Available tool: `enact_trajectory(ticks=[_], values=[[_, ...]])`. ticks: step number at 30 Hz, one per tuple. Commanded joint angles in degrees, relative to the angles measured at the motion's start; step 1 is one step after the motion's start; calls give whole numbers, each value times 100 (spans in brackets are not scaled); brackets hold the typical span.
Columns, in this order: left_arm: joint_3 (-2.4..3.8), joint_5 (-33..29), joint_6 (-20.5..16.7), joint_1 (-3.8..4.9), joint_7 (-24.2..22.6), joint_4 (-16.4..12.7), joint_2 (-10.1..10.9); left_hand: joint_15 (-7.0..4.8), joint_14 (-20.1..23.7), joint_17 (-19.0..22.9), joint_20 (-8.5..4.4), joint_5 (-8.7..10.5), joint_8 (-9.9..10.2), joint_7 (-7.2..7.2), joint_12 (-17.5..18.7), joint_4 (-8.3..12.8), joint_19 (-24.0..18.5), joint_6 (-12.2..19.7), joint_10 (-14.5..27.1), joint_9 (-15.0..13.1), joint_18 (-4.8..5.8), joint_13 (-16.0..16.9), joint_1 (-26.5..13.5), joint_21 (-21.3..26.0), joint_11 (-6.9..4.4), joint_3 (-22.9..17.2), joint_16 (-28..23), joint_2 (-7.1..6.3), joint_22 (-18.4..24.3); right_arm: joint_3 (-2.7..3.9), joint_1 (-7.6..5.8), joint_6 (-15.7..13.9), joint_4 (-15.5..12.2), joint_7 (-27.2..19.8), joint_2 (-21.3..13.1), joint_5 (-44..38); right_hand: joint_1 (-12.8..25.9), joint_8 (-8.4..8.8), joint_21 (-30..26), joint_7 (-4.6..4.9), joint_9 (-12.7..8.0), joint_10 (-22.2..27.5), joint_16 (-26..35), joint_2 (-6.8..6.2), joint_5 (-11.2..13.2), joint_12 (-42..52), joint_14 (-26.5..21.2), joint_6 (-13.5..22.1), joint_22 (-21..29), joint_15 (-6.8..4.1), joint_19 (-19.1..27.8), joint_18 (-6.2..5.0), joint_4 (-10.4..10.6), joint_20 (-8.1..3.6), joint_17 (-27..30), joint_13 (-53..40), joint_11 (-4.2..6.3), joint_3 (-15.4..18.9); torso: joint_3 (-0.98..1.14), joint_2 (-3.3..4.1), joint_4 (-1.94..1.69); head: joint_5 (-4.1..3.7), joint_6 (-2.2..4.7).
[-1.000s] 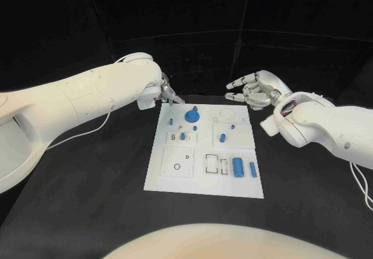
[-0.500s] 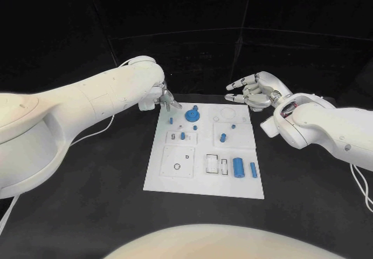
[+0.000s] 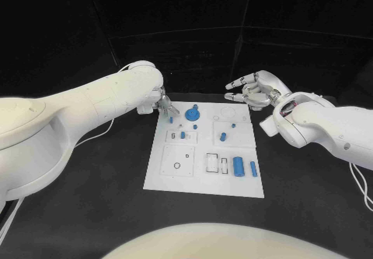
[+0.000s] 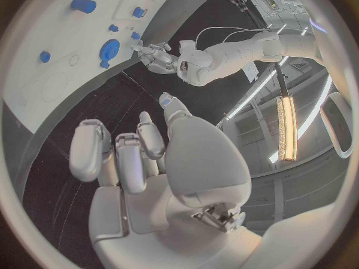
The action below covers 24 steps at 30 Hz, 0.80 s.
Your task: Assemble the parts on the task board
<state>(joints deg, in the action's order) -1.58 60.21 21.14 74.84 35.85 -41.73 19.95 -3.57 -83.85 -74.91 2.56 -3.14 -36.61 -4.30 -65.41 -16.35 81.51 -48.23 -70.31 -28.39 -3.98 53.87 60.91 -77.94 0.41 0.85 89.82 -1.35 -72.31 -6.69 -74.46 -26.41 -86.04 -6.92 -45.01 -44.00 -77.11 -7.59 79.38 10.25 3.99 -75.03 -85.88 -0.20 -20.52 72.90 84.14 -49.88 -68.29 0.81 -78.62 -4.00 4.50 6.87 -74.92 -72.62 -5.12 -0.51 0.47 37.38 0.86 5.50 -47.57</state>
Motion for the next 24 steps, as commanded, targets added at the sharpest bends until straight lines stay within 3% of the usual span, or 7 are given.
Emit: enact_trajectory(ticks=[1,24], values=[[2,61,214,-4,-40,13,-14,36,-615,-1509,51,10,42,-20,31,2,-1,-25,36,9,-4,-4,51,25,-5,32,18,0,-1,4,-9,38,-5,-27,6,-13,39,-35,-25,-26,-6,-21,16,-9,-21,32,401,4,1,-38,-7,-47,34,-34,-748,7,21,0,5,-4,-2,0,-5],[-2,61,358,-40,-72,-59,-24,40,-615,-1509,60,8,102,-16,13,57,3,-115,39,65,-3,-10,271,24,-5,98,18,101,-18,4,-9,47,12,-30,27,-13,32,-36,-24,-27,-6,-25,13,-5,-37,37,403,5,0,-39,-9,-46,33,-35,-754,3,22,-3,8,-6,-14,-15,-18]])
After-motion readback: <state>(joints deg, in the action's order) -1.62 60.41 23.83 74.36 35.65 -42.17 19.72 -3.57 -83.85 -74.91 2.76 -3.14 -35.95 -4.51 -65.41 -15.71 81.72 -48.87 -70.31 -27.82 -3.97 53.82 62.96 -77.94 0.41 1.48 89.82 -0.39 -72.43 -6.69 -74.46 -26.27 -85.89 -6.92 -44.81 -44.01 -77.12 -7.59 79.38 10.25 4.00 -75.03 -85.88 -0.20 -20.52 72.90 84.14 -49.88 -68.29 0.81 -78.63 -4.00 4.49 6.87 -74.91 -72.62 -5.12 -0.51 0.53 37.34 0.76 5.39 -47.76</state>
